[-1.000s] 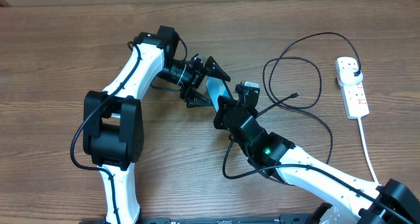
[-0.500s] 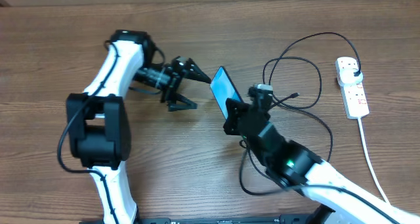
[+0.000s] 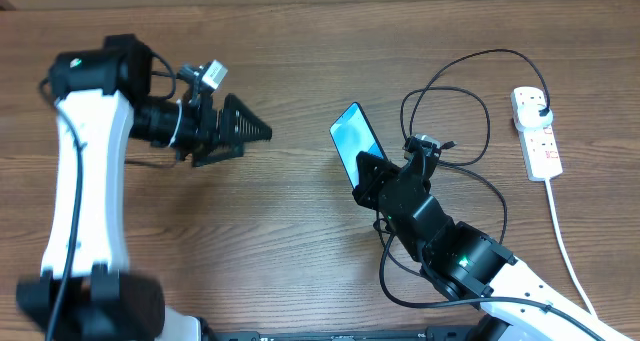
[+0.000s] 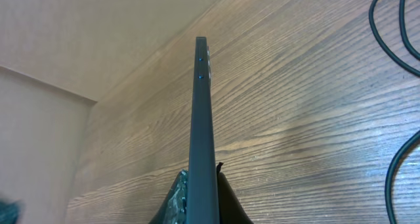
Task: Plug charger to phone and switch on socket
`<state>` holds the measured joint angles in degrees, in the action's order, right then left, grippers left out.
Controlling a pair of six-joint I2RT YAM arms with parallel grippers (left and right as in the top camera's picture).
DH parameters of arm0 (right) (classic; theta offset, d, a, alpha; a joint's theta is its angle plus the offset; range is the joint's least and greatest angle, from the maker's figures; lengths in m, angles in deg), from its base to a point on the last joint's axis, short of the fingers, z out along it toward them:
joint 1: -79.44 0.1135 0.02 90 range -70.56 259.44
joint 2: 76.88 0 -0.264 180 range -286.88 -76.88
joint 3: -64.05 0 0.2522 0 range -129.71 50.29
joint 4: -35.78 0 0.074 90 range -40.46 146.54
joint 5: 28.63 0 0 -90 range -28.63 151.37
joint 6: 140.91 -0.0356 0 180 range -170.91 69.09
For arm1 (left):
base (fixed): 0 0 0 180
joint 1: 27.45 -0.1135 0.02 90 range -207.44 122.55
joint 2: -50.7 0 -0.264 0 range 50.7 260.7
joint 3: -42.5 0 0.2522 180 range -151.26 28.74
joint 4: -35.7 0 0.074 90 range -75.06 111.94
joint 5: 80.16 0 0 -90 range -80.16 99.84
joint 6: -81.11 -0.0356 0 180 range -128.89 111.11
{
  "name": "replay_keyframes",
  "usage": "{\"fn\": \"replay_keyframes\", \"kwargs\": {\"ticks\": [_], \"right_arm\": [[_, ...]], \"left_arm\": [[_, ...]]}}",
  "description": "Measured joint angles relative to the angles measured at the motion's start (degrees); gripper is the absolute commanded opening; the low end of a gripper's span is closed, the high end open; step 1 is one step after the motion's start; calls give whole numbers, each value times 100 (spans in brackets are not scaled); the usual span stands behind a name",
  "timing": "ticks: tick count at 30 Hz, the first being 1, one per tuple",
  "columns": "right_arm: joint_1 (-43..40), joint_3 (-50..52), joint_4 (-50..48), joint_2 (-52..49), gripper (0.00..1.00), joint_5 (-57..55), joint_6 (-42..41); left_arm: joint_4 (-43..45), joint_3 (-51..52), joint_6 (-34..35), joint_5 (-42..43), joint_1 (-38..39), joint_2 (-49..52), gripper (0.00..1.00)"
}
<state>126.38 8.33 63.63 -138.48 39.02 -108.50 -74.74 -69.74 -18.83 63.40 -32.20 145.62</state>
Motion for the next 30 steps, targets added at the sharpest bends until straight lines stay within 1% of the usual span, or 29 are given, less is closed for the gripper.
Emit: {"fn": "replay_keyframes", "kwargs": {"ticks": [5,11,14,19,20,23,25,28,30], "right_arm": [[0,0,11,0,4,-2,-79],[0,0,11,0,4,44,-369],[-2,0,9,0,4,116,-518],[0,0,11,0,4,188,-627],[0,0,11,0,4,203,-651],[0,0,11,0,4,256,-721],[-2,0,9,0,4,273,-756],[0,0,11,-2,4,291,-811],[0,0,4,-22,4,297,-1001]], "left_arm": [[26,-9,-42,-1123,0,-994,100],[337,-7,-37,-1753,0,-1958,100],[734,238,-7,-1965,0,-2450,100],[1829,1384,420,-2133,0,-3281,100],[2459,1952,726,-2175,0,-3488,100],[3410,2940,1405,-2188,0,-3598,100],[4116,3565,2033,-2048,0,-3471,100],[4996,4308,2968,-1556,-2,-3091,99],[5381,4542,3469,-1202,0,-2830,100]]}}
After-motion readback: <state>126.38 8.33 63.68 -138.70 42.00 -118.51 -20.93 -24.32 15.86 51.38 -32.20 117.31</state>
